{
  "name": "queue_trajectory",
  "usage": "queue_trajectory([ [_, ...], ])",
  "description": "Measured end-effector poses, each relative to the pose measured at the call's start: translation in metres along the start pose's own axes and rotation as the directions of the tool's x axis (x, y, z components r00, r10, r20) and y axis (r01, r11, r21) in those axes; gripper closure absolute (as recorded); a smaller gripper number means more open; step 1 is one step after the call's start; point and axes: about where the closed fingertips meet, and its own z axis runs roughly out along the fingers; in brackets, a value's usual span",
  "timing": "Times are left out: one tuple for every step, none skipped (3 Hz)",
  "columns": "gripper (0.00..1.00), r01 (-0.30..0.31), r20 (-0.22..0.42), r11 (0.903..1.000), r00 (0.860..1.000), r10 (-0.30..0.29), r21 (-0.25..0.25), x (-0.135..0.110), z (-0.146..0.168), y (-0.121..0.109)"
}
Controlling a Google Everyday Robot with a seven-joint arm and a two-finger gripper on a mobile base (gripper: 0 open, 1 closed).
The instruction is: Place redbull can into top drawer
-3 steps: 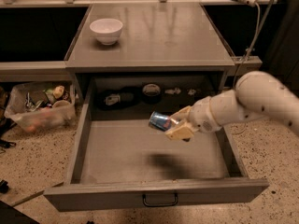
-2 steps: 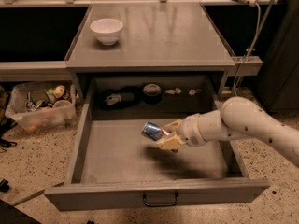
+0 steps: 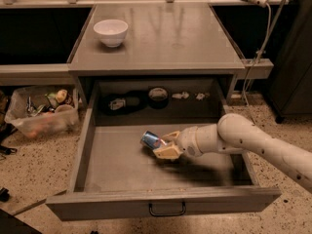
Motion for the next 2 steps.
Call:
queue_trajectory([
  [1.00, -0.005, 0.014, 1.0000, 1.000, 0.005, -0.005, -0.0038, 0.0025, -0.0014],
  [1.00, -0.018, 0.030, 0.9997, 0.999, 0.018, -0.014, -0.0077, 0.0124, -0.0054],
])
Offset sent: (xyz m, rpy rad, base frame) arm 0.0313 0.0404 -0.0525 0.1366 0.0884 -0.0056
